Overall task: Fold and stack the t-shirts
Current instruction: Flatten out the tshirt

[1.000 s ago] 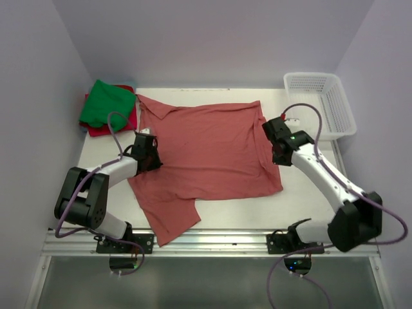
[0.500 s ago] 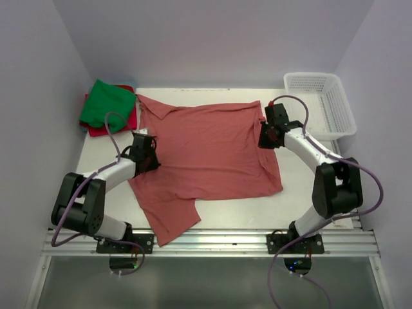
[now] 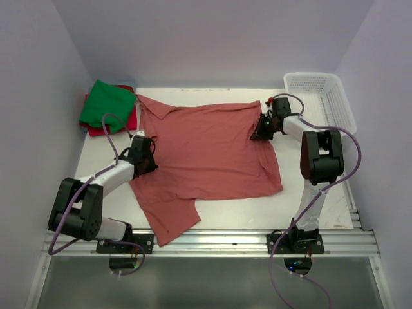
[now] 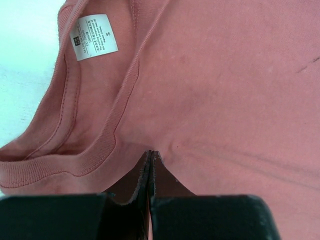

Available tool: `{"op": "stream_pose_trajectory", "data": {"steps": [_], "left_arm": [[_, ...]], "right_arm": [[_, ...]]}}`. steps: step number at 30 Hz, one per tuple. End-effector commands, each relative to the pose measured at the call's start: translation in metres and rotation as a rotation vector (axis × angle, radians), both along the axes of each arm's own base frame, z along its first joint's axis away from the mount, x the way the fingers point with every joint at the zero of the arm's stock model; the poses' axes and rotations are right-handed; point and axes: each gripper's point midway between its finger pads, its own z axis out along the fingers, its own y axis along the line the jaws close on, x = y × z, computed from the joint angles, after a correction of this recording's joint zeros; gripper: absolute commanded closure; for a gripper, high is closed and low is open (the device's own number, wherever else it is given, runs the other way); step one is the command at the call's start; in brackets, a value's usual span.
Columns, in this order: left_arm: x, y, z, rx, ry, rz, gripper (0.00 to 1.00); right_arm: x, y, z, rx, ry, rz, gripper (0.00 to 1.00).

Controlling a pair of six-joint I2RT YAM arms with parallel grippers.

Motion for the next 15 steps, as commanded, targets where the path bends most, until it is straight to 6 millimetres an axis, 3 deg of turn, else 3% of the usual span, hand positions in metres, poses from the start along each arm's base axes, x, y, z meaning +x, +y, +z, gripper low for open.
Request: {"op": "stream_pose_trajectory", "data": {"steps": [1, 9, 15], "left_arm": [[0.000, 0.008, 0.000, 0.016, -0.015, 0.034, 1.00], [-0.001, -0.004, -0.021, -0.032, 0.019, -0.014, 1.00], [-0.005, -0.007, -0.041, -0.077, 0.066, -0.013, 1.00]], "right_arm": [[0.002, 0.023, 0.017, 0.140, -0.034, 0.068, 1.00], [-0.012, -0.009, -0.004, -0.045, 0.042, -0.007, 1.00], [-0.012, -0.021, -0.012, -0.115, 0.101, -0.039, 1.00]]}}
